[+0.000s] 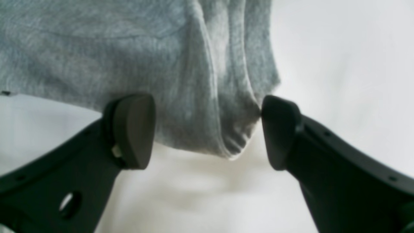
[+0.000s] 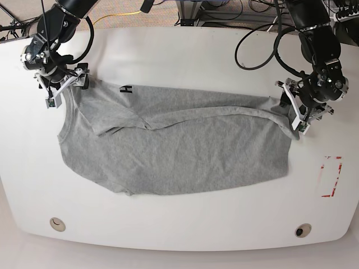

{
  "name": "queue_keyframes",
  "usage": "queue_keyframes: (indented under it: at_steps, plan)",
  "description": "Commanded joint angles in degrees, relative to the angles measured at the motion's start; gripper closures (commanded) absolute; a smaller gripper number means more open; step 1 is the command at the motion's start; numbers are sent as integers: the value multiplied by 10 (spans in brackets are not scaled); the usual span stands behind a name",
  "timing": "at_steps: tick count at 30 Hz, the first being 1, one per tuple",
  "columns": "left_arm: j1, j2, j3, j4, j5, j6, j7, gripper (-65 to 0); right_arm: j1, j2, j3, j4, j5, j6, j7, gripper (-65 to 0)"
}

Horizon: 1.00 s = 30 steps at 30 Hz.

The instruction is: Fold the T-shirt properly

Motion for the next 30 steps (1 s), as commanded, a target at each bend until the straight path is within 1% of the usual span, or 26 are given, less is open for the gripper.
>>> queue_keyframes:
  at_steps: [1,6,8,10,11,13,14,15,17,20,24,26,28,30]
  plan:
    - [-31,5,3,0,-3,1,-12,-321,5,8,1,12,5,0,9,-488]
    - [-80,8,39,-76,-5,1,-17,-321,4,8,1,11,5,0,9,-488]
    - [-115,8,40,-112,-4,1,-26,-321,4,8,1,11,5,0,9,-488]
    - [-131,6,40,-144,-2,1,-42,-322,4,7,1,11,5,0,9,-488]
    - [-139,5,40,-162,1,16,-52,-322,4,7,2,11,5,0,9,-488]
    - [-158,-8,40,-211,21,63,-88,-325,4,7,3,11,5,0,9,-488]
    - [-165,-13,40,-227,29,75,-100,-325,4,7,3,12,5,0,9,-488]
    - [-172,-18,40,-247,34,86,-114,-325,4,7,3,12,5,0,9,-488]
    - [-183,-32,40,-270,35,86,-128,-325,4,7,3,12,5,0,9,-488]
    - [-187,-60,38,-263,33,86,-134,-325,4,7,3,12,5,0,9,-488]
    - [-186,-83,37,-227,33,86,-132,-325,4,8,3,12,5,0,9,-488]
    - [-184,-89,35,-205,32,86,-129,-325,4,8,3,12,5,0,9,-488]
    - [-181,-89,19,-166,28,84,-115,-325,4,8,3,12,5,0,9,-488]
    - [-168,-89,-12,-133,8,61,-92,-325,5,8,2,12,5,0,9,-488]
